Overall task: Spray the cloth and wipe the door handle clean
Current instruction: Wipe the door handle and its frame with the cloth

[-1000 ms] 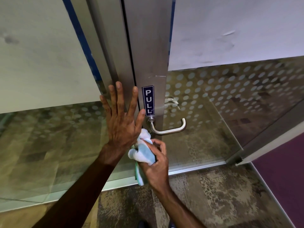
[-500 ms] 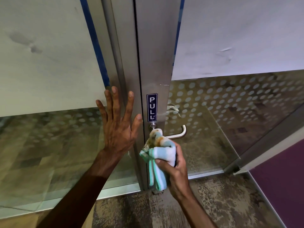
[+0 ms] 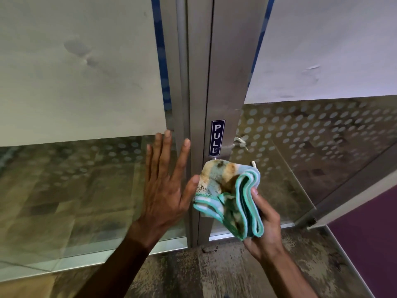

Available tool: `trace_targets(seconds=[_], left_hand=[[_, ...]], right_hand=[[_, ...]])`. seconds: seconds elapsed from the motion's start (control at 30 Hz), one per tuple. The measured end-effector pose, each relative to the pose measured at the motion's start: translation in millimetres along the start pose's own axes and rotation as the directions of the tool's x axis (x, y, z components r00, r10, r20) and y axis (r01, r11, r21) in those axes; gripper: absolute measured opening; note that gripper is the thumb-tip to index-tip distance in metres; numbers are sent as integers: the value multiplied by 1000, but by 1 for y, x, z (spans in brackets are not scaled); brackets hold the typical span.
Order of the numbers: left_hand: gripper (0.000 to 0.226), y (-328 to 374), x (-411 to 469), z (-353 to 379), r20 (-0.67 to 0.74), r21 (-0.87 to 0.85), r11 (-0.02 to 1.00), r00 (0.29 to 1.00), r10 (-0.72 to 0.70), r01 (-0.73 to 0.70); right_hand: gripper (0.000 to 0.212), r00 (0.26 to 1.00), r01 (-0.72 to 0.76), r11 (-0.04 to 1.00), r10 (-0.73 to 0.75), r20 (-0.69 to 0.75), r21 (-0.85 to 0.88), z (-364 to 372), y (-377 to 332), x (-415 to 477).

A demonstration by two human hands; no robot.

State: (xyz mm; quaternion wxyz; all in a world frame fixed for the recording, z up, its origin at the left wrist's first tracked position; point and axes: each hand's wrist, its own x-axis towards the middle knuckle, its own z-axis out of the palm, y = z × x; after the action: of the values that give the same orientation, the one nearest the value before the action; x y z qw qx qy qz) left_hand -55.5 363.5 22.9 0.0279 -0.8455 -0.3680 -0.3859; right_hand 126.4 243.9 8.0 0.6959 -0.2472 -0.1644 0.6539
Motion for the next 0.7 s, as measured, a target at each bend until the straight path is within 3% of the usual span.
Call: trace_targets(seconds=[0.1,0.17,0.2,0.27,0.33,0.4,0.5,0.6,0.7], left_hand=[[71,10,-17,-15,115,-160,986,993,-37,55],[75,18,-32,-22,228,-359,905,962,-153,229],[79,23,-41,-24,303,-480,796,921,-245,370],[90,33,-57,-28,453,-657,400,759,-467,638],[90,40,-71,-27,587,-663,24,539,-604,748],[76,46,-80,-25,685,-631,-215,404,-607,746],[56,62,-92,-20,689,-620,-303,317,-652,723],[37,82,-108,-15,593,-651,-237,289,-751,721],[30,104,-127,-15,482,-686,-166,272,-833,708]], right_hand=[[75,998,-56,998,55,31,26,6,-1,-1],[81,993,-108,994,106,58,29,7,-3,0],[80,988,-138,990,137,70,5,6,-3,0],[77,986,-161,984,163,25,-75,5,-2,3],[81,983,-183,976,184,-1,-117,4,-2,6],[82,977,-211,965,212,-11,-158,5,-1,10],[63,968,-249,932,249,-34,-262,4,1,13],[51,950,-293,894,312,2,-338,-1,-4,13],[51,934,-251,810,346,86,-529,-1,-13,9]])
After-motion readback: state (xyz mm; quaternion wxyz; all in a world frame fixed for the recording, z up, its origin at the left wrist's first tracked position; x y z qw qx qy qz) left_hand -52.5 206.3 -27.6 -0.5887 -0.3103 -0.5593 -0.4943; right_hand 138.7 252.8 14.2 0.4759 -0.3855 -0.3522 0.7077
